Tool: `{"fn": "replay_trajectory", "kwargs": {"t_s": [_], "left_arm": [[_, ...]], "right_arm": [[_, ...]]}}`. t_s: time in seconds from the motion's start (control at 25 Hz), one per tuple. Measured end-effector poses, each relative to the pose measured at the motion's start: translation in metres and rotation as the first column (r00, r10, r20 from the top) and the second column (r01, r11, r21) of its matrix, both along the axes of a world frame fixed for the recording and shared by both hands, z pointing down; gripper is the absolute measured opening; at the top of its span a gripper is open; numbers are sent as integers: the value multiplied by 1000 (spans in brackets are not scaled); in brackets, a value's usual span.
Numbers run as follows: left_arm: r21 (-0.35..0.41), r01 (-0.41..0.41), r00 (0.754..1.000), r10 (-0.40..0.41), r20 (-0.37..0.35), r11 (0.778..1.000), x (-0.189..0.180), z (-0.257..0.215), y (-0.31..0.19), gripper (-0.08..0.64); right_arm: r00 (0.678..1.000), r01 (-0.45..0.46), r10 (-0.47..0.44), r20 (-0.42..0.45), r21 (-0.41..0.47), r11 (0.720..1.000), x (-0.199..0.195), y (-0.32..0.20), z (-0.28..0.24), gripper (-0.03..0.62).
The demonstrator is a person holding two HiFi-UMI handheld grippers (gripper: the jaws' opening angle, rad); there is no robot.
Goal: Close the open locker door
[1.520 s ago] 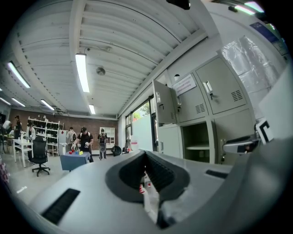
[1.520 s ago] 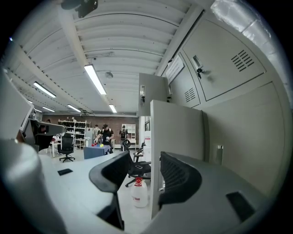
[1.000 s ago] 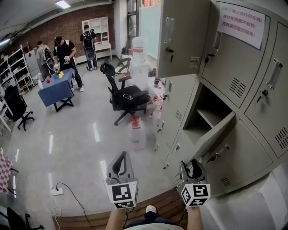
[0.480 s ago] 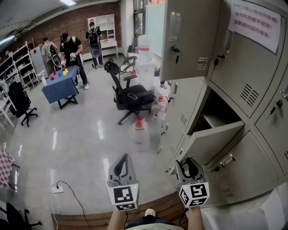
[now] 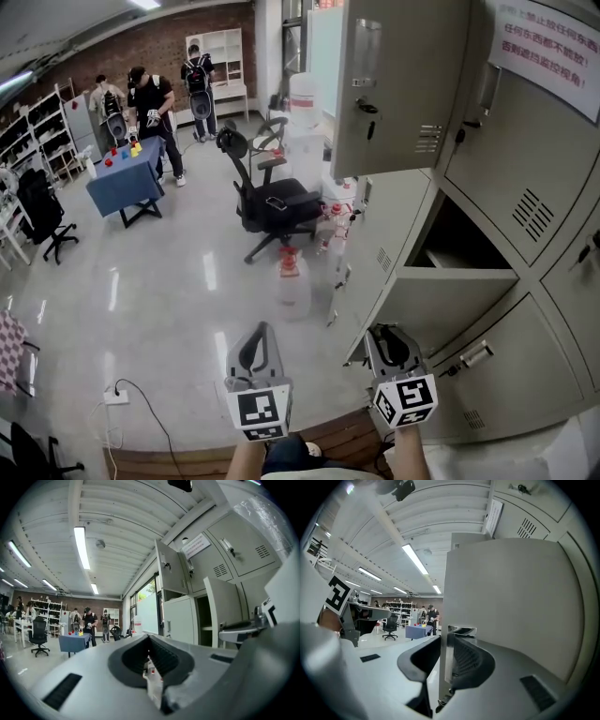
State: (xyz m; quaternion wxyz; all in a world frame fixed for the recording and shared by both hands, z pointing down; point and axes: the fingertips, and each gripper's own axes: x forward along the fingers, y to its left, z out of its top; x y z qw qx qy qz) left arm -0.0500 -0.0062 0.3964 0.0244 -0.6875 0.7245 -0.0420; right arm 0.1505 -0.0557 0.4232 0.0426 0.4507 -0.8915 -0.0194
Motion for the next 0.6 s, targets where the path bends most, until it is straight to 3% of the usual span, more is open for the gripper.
{"fn": "replay_trajectory", "kwargs": {"t_s": [0.32,0.6], "left_arm": [[4,-51,999,51,2,999,7,-4,-35,2],[5,-115,993,115,8,993,7,-14,-72,2]], "right_arm": [[999,-36,36,15,-8,999,0,-33,0,76],[981,-194,194,13,-24,981,3,-74,0,67]]}}
